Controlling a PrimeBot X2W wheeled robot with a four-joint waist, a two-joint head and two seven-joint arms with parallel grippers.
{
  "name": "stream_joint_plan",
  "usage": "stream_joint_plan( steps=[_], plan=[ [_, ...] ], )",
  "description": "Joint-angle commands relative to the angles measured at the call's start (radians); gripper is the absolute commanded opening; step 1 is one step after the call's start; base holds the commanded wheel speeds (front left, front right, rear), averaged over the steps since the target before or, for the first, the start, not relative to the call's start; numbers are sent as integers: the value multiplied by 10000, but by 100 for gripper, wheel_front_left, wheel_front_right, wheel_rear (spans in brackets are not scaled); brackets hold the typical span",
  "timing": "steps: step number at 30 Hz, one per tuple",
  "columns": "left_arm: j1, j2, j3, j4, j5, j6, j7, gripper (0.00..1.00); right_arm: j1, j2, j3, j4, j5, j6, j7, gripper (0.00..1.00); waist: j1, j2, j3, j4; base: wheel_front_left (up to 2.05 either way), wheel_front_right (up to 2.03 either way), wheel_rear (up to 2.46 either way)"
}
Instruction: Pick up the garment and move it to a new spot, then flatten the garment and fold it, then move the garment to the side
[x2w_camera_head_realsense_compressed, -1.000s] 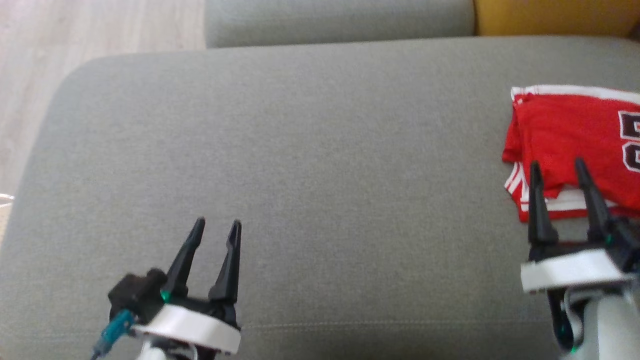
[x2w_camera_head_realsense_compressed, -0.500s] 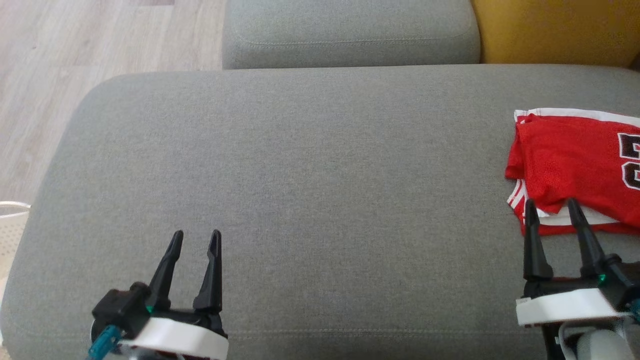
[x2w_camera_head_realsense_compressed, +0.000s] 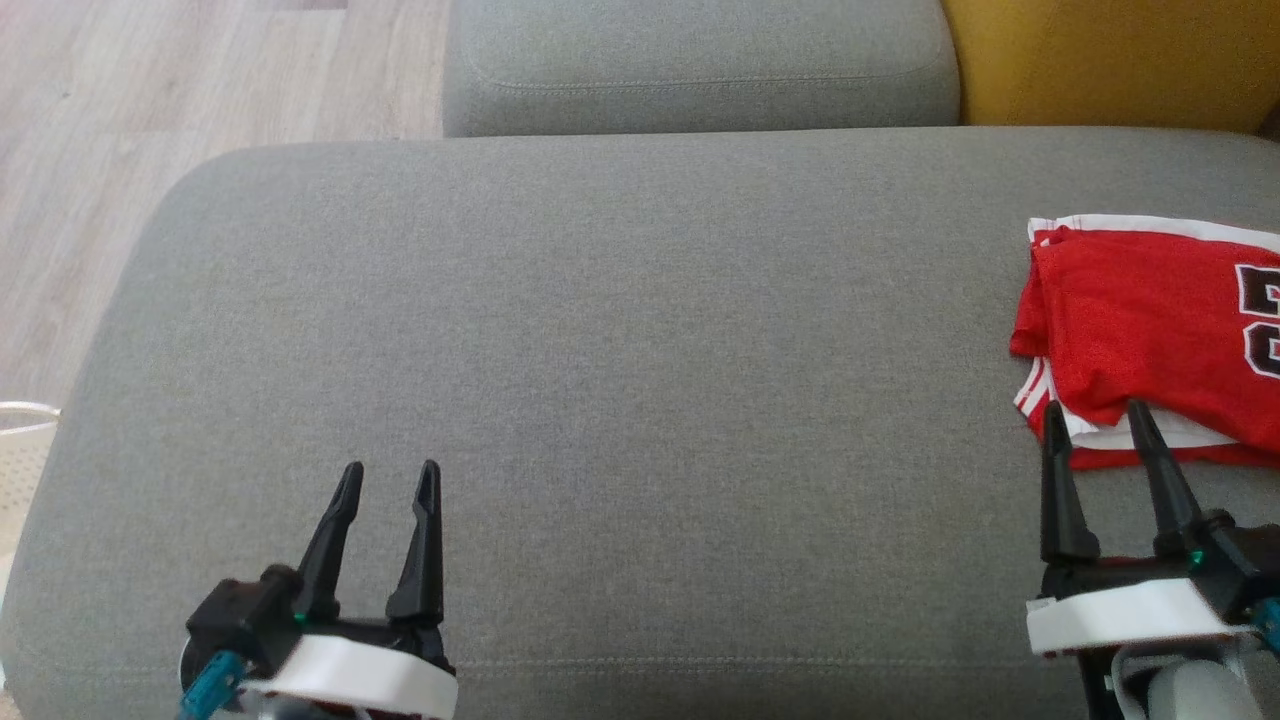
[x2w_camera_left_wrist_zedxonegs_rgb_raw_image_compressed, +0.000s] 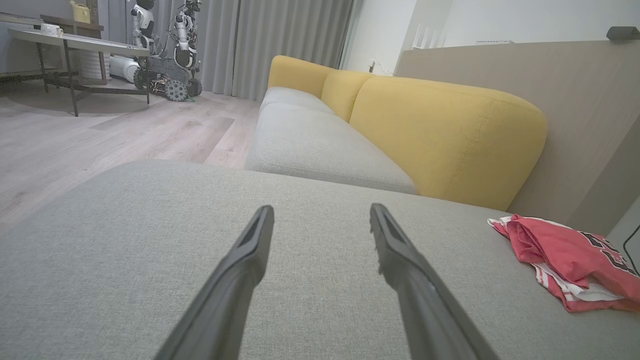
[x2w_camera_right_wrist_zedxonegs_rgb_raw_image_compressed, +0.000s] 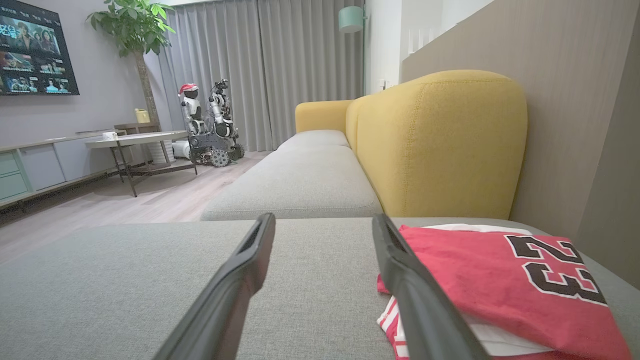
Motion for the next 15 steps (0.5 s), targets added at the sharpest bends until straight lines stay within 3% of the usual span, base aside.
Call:
stream_joint_plan(
  steps=[1, 15],
  plan=[
    [-401, -46, 329, -315, 43, 53, -53, 100, -258, -27, 265, -275, 68, 46, -60, 100, 1, -1, 5, 2, 0, 0, 0],
    [-533, -47, 463, -597, 505, 449, -53, 100, -242, -26, 310, -223, 148, 46, 25, 100, 1, -1, 33, -14, 0, 0, 0]
  ],
)
